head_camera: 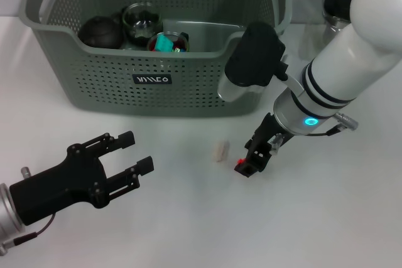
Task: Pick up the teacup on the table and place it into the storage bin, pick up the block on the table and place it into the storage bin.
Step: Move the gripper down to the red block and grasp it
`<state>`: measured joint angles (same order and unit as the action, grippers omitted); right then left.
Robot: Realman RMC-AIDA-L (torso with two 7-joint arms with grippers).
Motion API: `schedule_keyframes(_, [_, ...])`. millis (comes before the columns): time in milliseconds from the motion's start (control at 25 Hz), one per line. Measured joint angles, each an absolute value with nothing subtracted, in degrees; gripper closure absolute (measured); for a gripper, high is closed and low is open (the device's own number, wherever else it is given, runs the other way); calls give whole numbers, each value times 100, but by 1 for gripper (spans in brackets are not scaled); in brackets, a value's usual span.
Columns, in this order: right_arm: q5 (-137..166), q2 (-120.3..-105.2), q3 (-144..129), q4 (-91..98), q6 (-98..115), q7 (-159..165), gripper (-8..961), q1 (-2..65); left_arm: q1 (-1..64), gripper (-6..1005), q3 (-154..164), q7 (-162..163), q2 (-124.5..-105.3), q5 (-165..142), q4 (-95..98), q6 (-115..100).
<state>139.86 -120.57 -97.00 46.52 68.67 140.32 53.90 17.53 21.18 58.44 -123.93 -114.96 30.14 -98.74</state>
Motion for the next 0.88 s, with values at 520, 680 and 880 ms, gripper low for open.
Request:
schedule_keyframes(520, [13961,-12067,-9690,4533,6753,14757,408,5420,1791,343,2118,5844,-12393,-11496,3015,-9861])
schedule_keyframes(680, [13954,-12067,-9701,4527,6744,14799,407,5422,1788,343,2118,5844,-12393,-11496,3014,-9861])
schedule_keyframes(880, [13960,-12067,-9720,4484,6691,14843,407,5439,1785,343,2118,5844,-12393,-11496,3014,-9861])
